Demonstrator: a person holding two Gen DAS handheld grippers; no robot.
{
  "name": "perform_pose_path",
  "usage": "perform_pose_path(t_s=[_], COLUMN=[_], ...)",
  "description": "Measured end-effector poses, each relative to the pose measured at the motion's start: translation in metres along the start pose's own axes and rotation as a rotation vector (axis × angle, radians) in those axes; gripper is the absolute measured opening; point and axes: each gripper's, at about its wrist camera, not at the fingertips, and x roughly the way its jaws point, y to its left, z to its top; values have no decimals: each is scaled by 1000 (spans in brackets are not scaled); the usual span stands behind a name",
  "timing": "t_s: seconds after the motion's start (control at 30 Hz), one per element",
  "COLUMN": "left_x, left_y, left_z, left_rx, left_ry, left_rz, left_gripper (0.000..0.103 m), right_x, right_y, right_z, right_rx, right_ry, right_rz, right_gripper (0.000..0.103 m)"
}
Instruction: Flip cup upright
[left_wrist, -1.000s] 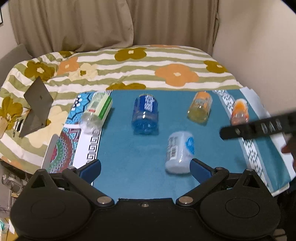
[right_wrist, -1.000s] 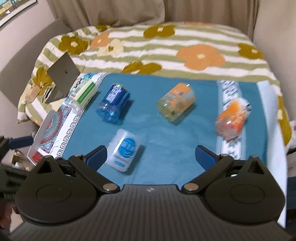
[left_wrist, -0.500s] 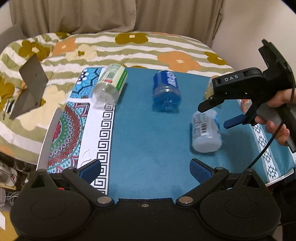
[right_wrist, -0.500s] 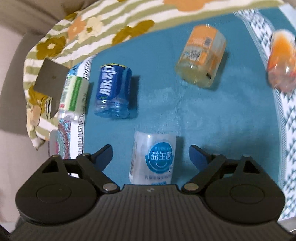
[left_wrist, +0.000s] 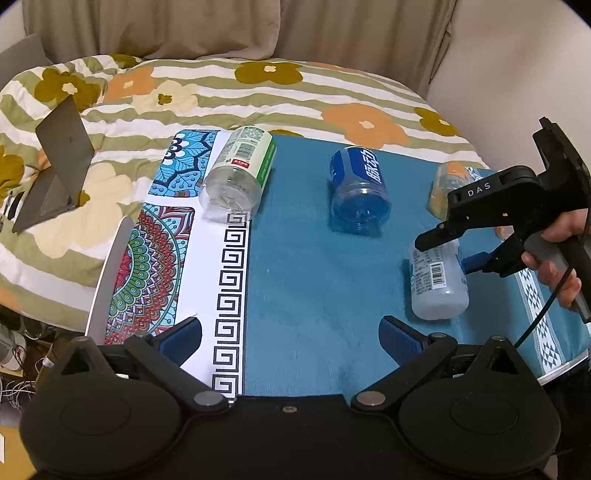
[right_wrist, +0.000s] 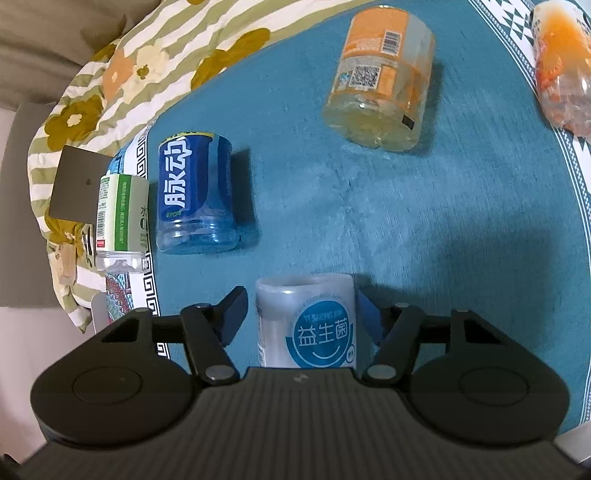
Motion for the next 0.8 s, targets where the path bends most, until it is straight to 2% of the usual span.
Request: perform_pose_path(t_s=[0.17, 0.27, 0.37, 0.5, 0.53, 0.7, 0.8], left_x=[1, 0, 1, 5, 7, 13, 17], left_y=[0, 0, -1, -3, -4, -5, -6], left_z=[2, 3, 4, 3, 2, -2, -4], left_rx=[6, 12, 19, 32, 38, 66, 65], left_ry=[3, -2, -1, 14, 19, 34, 41], left_rz=[-10, -17, -26, -39, -40, -36, -38], left_gripper=[103, 103, 103, 103, 103, 103, 103], right_x=[-2, -10, -27, -35, -31, -10, -3], right_y=[-2, 1, 14, 40, 43, 44, 47], right_z=[-2, -6, -19, -60, -70, -104, -115], right_rx=[12, -3, -104, -370, -419, -582, -648], right_ry=[-6, -48, -187, -472, -519, -643, -685], right_rz=[6, 23, 16, -100, -125, -182, -211], right_gripper=[72, 71, 70, 70, 70, 70, 70])
